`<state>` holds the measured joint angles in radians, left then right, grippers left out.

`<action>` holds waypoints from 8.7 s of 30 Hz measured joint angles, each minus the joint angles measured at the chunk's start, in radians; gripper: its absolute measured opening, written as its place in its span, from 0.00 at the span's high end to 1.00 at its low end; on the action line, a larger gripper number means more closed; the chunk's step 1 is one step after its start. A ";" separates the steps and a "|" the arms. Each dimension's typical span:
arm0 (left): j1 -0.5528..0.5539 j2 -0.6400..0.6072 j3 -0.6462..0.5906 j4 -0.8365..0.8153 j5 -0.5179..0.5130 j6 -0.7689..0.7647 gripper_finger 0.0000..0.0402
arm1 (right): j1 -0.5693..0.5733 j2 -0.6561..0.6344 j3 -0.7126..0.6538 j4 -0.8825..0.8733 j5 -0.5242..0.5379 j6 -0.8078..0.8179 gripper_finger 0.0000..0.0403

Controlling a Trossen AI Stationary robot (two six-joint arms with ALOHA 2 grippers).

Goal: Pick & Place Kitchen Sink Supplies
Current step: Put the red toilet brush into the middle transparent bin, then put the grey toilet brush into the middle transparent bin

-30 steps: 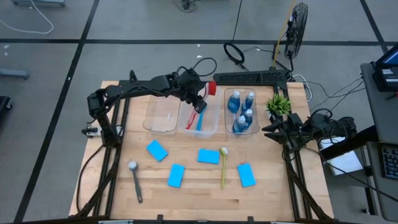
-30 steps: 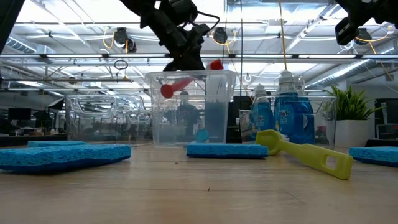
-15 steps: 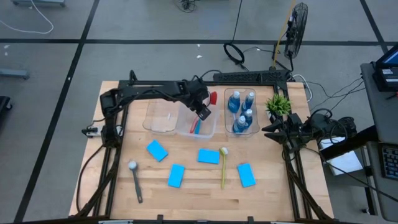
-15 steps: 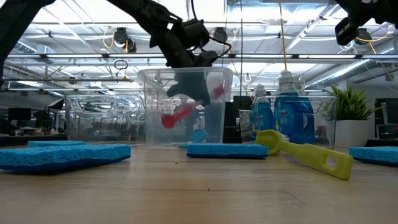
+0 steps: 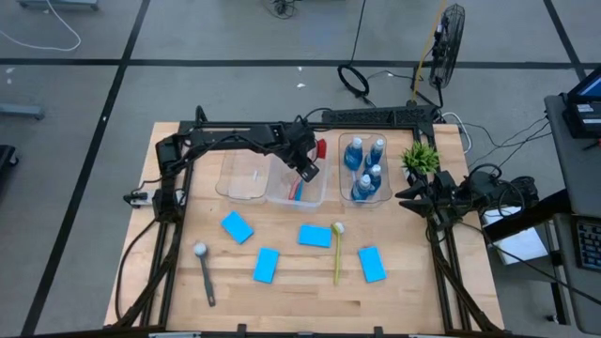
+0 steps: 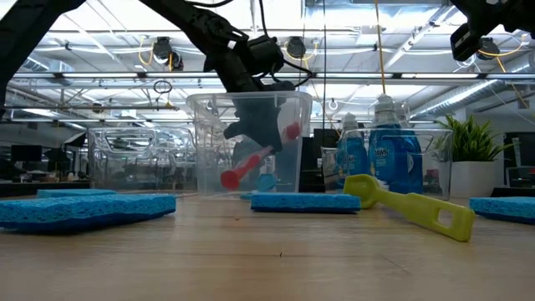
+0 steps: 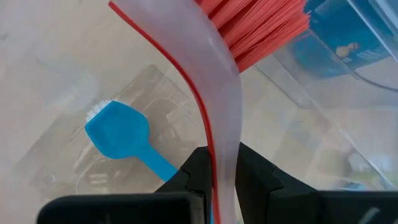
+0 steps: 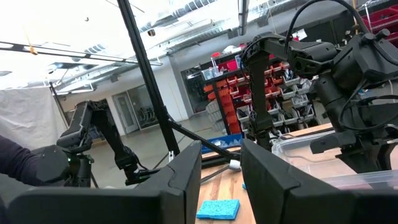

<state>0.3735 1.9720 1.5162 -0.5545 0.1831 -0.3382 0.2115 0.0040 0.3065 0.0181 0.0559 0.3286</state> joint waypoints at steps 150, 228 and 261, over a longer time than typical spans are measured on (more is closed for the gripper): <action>-1.225 -0.658 -0.736 -0.375 -0.215 -2.054 0.69 | 0.000 0.001 0.000 -0.068 -0.005 0.008 0.75; -1.186 -0.678 -0.938 -0.081 -0.200 -1.994 0.88 | 0.000 0.000 0.000 -0.052 0.049 0.023 0.75; -1.186 -1.010 -0.934 0.349 -0.864 -1.056 0.88 | 0.000 0.001 0.000 -0.052 0.048 0.023 0.75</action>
<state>-0.8127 0.9619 0.5819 -0.2052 -0.6814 -1.3945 0.2111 0.0046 0.3061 -0.0340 0.1040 0.3515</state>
